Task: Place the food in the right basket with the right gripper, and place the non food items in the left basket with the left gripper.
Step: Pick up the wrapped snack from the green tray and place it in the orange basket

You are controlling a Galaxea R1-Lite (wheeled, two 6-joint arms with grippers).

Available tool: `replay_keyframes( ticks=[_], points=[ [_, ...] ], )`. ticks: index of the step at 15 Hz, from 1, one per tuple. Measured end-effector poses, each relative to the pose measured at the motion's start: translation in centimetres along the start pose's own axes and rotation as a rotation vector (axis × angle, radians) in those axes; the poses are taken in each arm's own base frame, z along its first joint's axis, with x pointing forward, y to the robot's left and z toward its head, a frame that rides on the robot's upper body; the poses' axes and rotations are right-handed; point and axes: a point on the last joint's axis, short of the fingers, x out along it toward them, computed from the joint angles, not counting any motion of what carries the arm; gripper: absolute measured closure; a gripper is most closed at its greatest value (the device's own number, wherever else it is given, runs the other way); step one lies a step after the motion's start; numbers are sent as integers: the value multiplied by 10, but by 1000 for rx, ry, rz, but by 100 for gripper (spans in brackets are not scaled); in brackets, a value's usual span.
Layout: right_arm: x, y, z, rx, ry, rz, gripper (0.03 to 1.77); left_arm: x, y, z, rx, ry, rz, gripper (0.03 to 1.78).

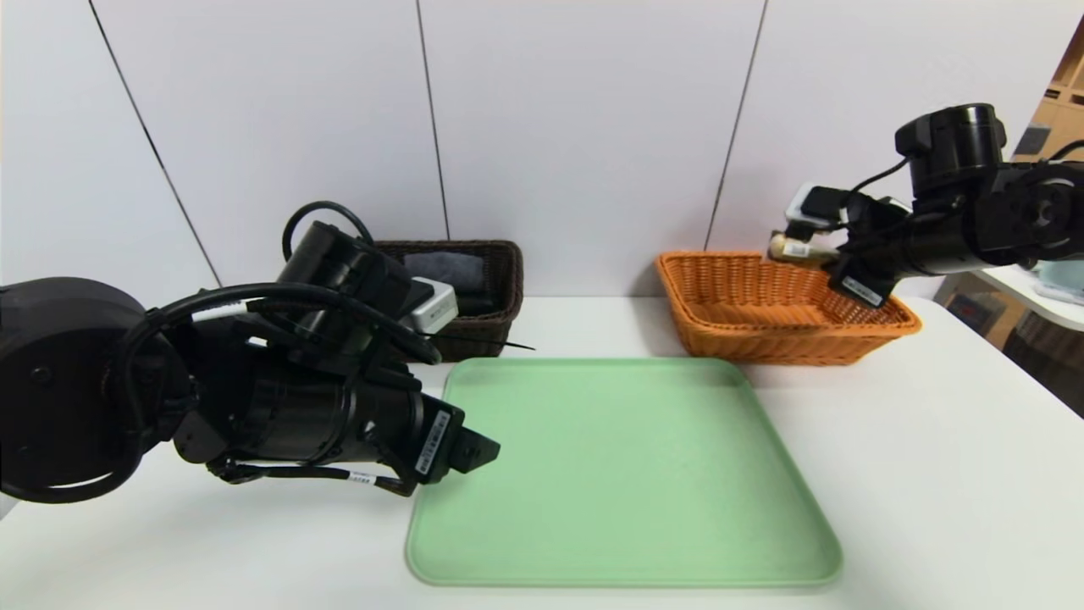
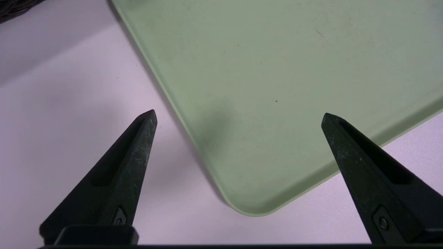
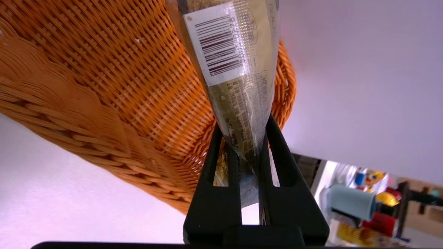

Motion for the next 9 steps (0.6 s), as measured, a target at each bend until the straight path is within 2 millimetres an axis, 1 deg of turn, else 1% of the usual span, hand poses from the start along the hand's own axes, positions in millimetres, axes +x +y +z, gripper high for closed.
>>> replay_keyframes(
  ticks=[5, 9],
  points=[
    [19, 2, 2, -177, 6, 15, 161, 1, 0, -2, 0, 8, 2, 12],
    [35, -4, 11, -204, -6, 0, 161, 2, 1, -4, -2, 14, 4, 12]
  ],
)
